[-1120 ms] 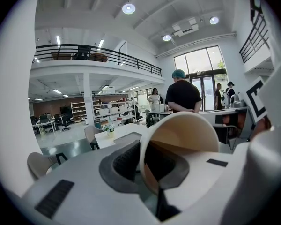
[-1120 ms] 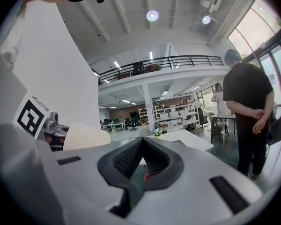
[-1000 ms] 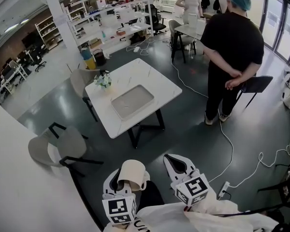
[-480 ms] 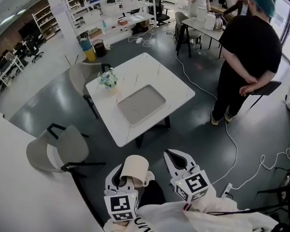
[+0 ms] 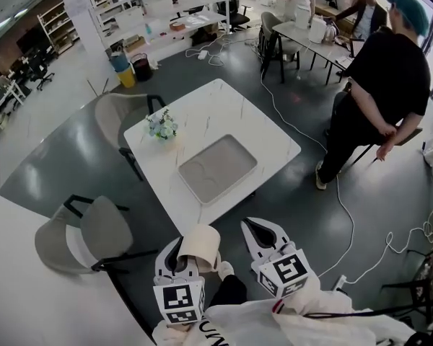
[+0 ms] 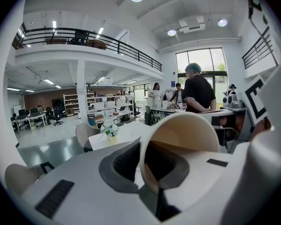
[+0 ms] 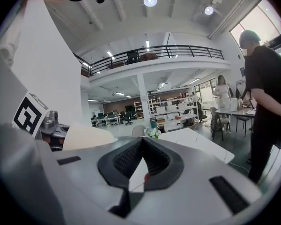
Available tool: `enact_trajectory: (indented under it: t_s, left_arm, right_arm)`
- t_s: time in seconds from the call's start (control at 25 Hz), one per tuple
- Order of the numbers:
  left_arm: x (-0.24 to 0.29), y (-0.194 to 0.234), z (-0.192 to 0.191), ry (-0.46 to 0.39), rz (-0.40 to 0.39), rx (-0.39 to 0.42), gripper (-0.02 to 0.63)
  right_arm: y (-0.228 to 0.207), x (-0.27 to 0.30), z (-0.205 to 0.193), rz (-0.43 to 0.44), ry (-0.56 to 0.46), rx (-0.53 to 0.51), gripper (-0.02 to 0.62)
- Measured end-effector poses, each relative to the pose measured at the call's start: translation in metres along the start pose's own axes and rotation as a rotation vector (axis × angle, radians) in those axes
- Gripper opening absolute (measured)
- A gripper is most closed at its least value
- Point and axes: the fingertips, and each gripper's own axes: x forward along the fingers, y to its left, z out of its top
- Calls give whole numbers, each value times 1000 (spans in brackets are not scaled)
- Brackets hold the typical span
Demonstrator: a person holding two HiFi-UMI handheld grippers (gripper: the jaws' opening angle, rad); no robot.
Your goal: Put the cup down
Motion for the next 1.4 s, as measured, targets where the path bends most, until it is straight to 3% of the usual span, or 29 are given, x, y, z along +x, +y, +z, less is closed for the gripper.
enact_trajectory:
  t_s: [0.6, 1.12, 1.4]
  left_arm:
    - [77, 56, 14, 19, -22, -4, 43]
    - [106, 56, 22, 42, -2, -25, 43]
    - [121, 51, 30, 56, 52, -38, 43]
  right_arm:
    - [-14, 93, 5, -14, 24, 5, 3]
    - [-35, 120, 10, 13, 44, 9, 3]
    - [-55, 133, 13, 66, 55, 17, 3]
